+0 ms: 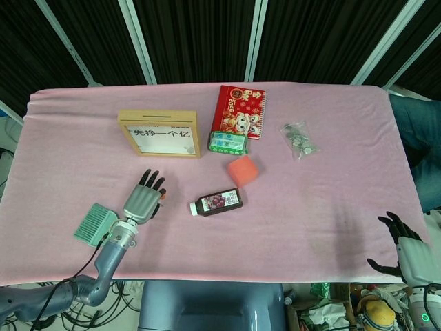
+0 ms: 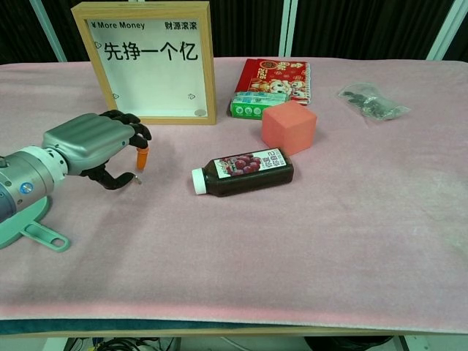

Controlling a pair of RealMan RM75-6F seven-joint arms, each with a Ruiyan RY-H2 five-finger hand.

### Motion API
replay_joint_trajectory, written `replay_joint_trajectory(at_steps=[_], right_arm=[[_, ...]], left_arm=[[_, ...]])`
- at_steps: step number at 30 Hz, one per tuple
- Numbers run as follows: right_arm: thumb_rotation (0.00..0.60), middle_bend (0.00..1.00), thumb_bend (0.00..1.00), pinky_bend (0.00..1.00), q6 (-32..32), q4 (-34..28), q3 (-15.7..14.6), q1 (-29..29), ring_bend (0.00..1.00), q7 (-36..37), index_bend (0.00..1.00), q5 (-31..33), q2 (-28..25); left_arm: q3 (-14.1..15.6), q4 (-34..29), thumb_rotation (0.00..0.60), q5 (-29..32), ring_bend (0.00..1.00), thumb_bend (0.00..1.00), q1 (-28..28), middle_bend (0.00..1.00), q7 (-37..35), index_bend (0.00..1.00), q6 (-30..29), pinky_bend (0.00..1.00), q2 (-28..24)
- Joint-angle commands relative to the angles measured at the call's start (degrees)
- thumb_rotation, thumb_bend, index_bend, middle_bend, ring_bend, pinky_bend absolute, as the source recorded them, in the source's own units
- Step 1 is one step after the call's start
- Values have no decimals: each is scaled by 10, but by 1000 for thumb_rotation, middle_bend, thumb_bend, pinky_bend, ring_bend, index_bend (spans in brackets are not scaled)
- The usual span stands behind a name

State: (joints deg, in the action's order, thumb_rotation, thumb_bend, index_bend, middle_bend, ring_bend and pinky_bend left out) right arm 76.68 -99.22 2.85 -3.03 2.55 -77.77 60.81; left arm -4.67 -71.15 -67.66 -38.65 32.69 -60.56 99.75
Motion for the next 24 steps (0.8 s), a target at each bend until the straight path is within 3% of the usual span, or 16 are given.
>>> replay_joint_trajectory(at_steps=[1, 24], right_arm=[[600, 53, 70, 202, -1, -1, -1, -1, 137, 2, 172, -1, -1], [600, 53, 70, 202, 1, 2, 0, -1, 137, 9, 172, -3, -1]], left_arm=[[0, 5, 600, -3, 0, 428, 1, 162, -4, 467, -1, 0, 2], [0, 22, 600, -12, 0, 432, 6, 182, -13, 535, 8, 0, 12]])
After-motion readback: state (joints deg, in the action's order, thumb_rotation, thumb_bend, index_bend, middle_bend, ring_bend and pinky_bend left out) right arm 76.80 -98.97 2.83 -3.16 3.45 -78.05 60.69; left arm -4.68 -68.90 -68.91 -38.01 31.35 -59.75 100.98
